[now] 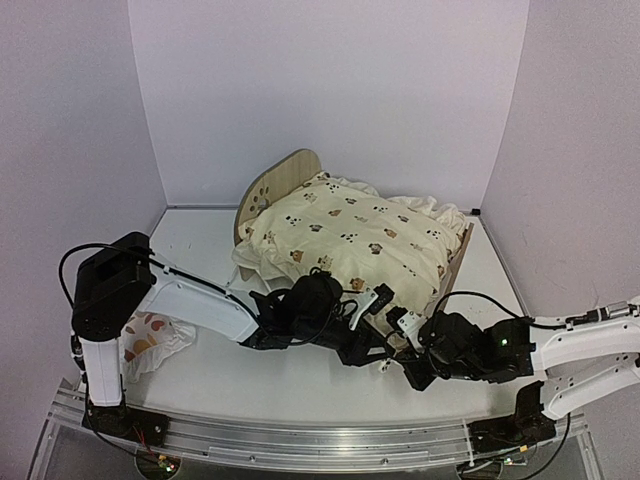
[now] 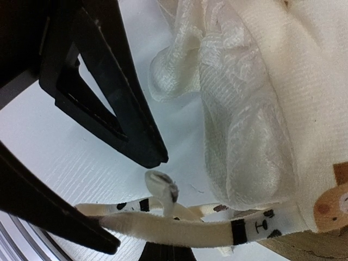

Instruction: Set up the pet bed

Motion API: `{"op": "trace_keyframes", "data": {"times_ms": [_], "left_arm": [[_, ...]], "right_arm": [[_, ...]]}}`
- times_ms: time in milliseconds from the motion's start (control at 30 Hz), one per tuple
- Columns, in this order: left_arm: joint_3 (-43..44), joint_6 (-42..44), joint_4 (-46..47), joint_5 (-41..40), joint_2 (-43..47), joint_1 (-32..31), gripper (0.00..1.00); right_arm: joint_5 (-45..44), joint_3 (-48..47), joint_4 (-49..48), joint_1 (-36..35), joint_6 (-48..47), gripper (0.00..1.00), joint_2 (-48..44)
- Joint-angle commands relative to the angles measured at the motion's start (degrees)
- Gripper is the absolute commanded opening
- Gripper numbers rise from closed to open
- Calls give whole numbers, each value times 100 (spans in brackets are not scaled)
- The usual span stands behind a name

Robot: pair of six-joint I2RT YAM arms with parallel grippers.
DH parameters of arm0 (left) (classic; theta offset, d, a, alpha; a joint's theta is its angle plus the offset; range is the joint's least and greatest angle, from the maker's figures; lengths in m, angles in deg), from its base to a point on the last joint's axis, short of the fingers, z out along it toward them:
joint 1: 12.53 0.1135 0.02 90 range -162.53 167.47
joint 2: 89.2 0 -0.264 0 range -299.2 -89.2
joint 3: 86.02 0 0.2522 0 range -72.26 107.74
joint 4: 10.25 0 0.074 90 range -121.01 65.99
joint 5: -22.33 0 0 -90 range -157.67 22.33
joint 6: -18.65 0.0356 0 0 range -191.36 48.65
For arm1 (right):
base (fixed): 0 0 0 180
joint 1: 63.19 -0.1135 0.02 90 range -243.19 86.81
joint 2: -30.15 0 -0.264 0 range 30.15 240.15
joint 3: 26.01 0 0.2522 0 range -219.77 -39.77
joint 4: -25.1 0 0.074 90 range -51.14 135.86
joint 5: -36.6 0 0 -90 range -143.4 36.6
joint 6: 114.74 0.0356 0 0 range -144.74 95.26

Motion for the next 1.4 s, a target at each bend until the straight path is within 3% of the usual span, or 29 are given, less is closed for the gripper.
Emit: {"op": "trace_keyframes", "data": {"times_ms": [0, 733, 1233, 1367], "left_arm": [[360, 95, 130, 134, -155, -6, 40], [368, 137, 314, -416, 23, -2, 45], [96, 18, 613, 46, 460, 2, 50], [136, 54, 517, 18, 381, 16, 43]], "right_arm": [[39, -1, -121, -20, -19, 0, -112], [102, 40, -121, -20, -10, 0, -113], [117, 13, -121, -21, -20, 0, -85], [123, -1, -121, -20, -29, 0, -106]]}}
